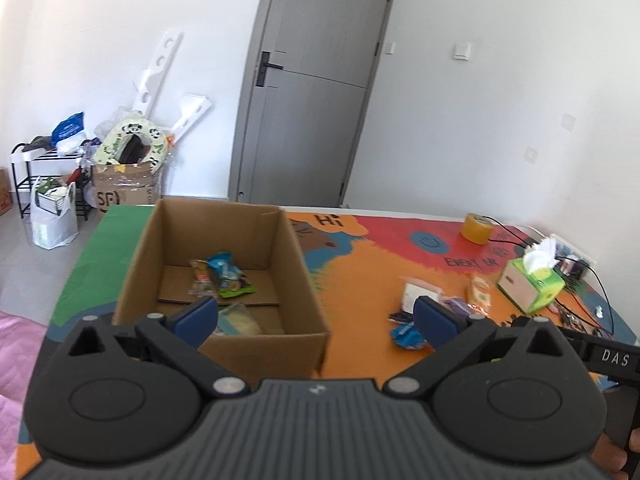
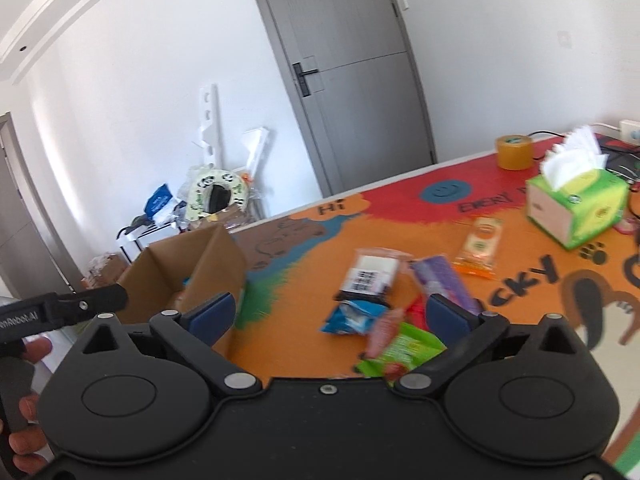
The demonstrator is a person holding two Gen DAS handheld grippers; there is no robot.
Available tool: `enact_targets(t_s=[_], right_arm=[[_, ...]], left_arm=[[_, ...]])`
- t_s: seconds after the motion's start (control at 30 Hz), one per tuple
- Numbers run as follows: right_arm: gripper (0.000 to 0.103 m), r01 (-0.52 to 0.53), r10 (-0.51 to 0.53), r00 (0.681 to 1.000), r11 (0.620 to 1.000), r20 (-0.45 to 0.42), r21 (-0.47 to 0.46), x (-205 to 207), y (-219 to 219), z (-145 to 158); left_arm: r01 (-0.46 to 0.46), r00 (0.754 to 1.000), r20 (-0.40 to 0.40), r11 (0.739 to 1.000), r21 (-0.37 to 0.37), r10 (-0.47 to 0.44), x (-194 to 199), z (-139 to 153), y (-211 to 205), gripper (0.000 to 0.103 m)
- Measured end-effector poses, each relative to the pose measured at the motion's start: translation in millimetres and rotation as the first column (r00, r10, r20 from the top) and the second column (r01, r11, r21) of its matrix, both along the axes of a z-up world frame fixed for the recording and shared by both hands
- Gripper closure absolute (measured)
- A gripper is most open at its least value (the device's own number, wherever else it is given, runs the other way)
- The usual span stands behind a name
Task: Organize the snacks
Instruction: 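Return both tools from the box to the snack pile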
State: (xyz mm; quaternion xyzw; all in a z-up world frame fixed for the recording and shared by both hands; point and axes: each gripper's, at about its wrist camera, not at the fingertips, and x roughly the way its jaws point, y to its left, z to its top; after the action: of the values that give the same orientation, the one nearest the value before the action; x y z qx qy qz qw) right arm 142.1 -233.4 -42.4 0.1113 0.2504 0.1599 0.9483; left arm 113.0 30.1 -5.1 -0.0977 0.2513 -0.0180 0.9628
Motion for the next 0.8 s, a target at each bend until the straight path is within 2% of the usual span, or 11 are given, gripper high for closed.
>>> enact_targets(t_s=[0.37, 0.8], right_arm=[[0.0, 0.041, -0.041, 0.999, 0.999, -0.004, 0.002, -13, -42, -5], [0.0, 0.07, -0.07, 0.997, 0.998, 0.006, 0.005, -24, -71, -12]], left_arm=[[0.078, 0.997, 0.022, 0.997, 0.002, -0.078, -5, 1, -43, 0.0], [0.108, 0.994, 0.028, 0.994, 0.031, -0.109, -7, -8, -79, 0.0]])
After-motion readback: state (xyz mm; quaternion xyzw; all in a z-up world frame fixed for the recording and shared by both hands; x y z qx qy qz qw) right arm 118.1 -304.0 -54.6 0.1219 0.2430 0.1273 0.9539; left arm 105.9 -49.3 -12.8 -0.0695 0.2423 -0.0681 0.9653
